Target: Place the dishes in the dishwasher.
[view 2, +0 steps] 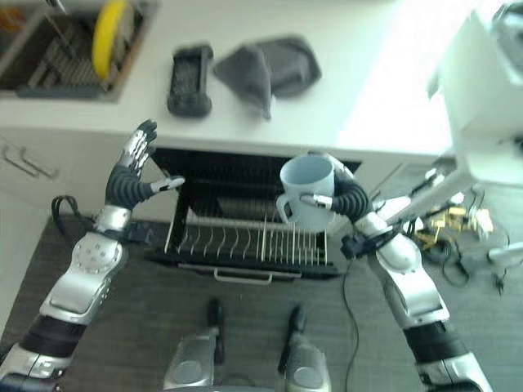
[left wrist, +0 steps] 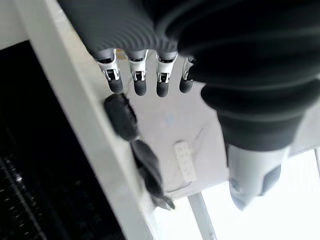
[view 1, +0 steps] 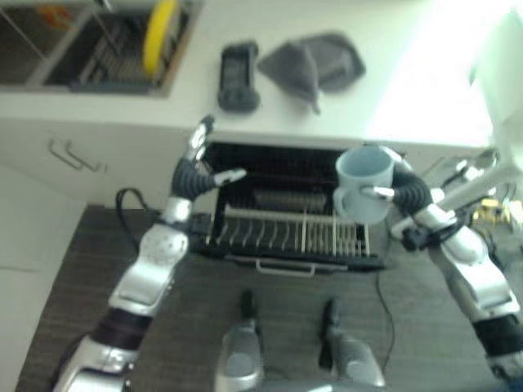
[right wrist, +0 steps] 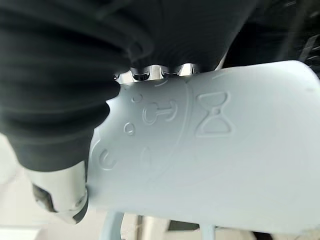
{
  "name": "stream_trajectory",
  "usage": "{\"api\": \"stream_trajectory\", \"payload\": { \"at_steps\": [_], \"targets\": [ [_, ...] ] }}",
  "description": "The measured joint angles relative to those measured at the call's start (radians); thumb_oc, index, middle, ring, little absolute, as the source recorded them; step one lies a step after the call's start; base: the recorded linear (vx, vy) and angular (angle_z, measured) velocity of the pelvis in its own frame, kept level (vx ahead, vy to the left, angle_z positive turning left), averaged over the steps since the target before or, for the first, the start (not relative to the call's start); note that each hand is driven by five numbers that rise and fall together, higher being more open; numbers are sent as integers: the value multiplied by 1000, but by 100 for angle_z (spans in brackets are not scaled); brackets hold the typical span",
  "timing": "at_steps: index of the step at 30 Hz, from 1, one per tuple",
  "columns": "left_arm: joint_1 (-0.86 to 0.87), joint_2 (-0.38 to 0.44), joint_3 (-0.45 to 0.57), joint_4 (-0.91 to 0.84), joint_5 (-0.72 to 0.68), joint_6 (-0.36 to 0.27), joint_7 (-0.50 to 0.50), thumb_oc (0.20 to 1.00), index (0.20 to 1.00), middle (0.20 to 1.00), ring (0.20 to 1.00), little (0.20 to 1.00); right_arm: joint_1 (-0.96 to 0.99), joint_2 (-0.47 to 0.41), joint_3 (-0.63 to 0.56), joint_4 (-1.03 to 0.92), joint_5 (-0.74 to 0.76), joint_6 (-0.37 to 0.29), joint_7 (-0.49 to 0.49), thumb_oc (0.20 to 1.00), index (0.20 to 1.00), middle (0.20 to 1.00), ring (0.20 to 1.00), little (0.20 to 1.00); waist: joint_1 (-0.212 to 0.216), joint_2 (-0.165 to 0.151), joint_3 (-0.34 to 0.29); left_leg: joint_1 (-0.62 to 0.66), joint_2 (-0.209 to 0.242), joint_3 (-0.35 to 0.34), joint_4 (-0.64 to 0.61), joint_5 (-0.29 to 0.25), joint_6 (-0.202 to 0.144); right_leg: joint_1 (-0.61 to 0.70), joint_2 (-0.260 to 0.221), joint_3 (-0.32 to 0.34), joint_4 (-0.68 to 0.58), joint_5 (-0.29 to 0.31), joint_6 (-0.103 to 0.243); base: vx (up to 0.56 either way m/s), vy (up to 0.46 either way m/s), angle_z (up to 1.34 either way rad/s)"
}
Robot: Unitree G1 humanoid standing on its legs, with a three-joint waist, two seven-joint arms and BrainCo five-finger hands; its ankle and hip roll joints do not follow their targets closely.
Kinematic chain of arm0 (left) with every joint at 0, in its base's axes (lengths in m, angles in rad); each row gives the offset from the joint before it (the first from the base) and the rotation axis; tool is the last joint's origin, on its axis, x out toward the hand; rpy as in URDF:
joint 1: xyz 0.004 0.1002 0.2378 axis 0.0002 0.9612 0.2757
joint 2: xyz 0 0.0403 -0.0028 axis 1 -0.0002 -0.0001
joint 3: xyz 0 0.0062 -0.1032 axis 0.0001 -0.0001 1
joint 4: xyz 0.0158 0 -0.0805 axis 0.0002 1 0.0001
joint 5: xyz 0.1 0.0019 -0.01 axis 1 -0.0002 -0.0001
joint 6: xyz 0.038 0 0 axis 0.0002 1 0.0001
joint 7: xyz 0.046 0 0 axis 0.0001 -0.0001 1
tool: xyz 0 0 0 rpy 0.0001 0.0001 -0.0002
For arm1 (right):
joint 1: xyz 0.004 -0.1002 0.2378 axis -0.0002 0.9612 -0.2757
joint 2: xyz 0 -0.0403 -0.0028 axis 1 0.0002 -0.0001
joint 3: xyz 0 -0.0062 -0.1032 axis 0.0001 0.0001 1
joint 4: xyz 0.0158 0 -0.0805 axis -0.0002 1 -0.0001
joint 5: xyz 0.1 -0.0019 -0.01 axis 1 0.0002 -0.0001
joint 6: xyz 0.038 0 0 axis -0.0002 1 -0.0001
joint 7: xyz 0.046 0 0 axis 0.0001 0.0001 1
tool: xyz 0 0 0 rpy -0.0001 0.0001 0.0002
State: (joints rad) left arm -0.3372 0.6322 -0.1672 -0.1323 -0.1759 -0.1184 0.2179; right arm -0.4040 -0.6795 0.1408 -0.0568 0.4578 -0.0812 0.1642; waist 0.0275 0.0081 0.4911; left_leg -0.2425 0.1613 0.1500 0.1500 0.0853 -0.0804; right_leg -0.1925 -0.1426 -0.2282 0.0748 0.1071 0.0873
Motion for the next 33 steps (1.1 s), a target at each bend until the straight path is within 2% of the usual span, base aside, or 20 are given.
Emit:
{"api": "stream_trajectory", "payload": {
  "at_steps": [1,2,3,5,10,14,18,20,22,24,26,28,30,33],
  "targets": [
    [-30,13,0,4,1,6,0,1000,1000,1000,1000,1000,-40,-16,0,0,-5,0,-7,200,200,200,200,200,-6,3,42,-27,-1,1,18,0,0,-43,-4,4,47,-8,3,-187,75,-12],
    [-50,17,-5,22,1,17,1,1000,1000,1000,1000,1000,-60,-21,1,3,-5,0,-8,200,200,200,200,200,-12,3,56,-79,-4,1,60,-17,5,-115,-20,21,132,-43,-2,-130,84,-2],
    [-57,21,-21,39,1,36,-2,1000,1000,1000,1000,1000,-60,-22,9,8,-5,0,-8,200,200,200,200,200,-16,1,57,-103,-8,1,83,-28,6,-155,-31,29,188,-72,-13,-121,96,0],
    [-61,39,-53,70,0,111,-47,1000,1000,1000,1000,1000,-60,-23,27,10,-3,3,-8,200,200,200,200,200,-20,-1,59,-117,-13,26,113,-45,23,-200,-54,50,264,-108,-9,-77,88,-4],
    [-120,166,-106,110,0,222,-127,1000,1000,1000,1000,1000,-62,-51,57,24,-2,11,-8,200,200,200,200,200,-43,0,58,-104,-21,29,110,-52,28,-205,-59,66,280,-120,-5,-39,54,-6],
    [-152,178,-110,155,0,293,-161,1000,1000,1000,1000,1000,-64,-59,63,32,-2,14,-10,200,200,200,200,200,-51,1,58,-75,-20,48,110,-58,19,-192,-57,80,280,-124,-5,-1,38,-12],
    [-233,176,-191,277,41,449,-241,1000,1000,1000,1000,1000,-103,-59,84,48,-1,35,-8,200,200,200,200,200,-74,6,58,-61,-20,51,110,-59,19,-175,-57,80,279,-121,-5,-1,23,-3],
    [-298,176,-285,360,111,534,-332,1000,1000,1000,1000,1000,-133,-60,95,53,12,44,-6,200,200,200,200,200,-81,8,57,-56,-19,54,110,-60,19,-172,-57,81,279,-115,3,3,16,-1],
    [-342,162,-382,454,248,626,-484,1000,1000,1000,1000,1000,-168,-61,119,52,35,50,-1,200,200,200,200,200,-101,8,57,-51,-18,56,110,-61,19,-168,-56,81,280,-115,3,27,11,-1],
    [-354,124,-445,527,370,675,-620,1000,1000,1000,1000,1000,-171,-60,127,57,36,55,11,200,200,200,200,200,-111,8,57,-33,-14,65,109,-66,18,-154,-54,84,278,-116,3,87,19,-6],
    [-373,65,-477,630,510,702,-716,1000,1000,1000,1000,1000,-172,-50,128,68,35,57,24,200,200,200,200,200,-115,8,57,-5,-9,78,111,-76,16,-129,-53,89,277,-120,4,78,0,-10],
    [-375,36,-485,671,564,712,-740,1000,1000,1000,1000,1000,-173,-39,129,72,36,61,27,200,200,200,200,200,-121,7,57,9,-8,79,113,-82,14,-117,-53,92,274,-125,4,33,-14,-6],
    [-393,-37,-479,772,679,720,-766,1000,1000,1000,1000,1000,-175,-23,130,71,35,76,35,200,200,200,200,200,-129,7,56,17,-6,78,116,-85,13,-110,-53,93,281,-140,0,0,0,0],
    [-374,-78,-492,814,775,730,-812,1000,1000,1000,1000,1000,-175,-18,137,72,33,95,44,200,200,200,200,200,-137,6,56,18,-3,78,134,-100,11,-111,-52,104,294,-155,-8,64,23,-3]
  ]
}}
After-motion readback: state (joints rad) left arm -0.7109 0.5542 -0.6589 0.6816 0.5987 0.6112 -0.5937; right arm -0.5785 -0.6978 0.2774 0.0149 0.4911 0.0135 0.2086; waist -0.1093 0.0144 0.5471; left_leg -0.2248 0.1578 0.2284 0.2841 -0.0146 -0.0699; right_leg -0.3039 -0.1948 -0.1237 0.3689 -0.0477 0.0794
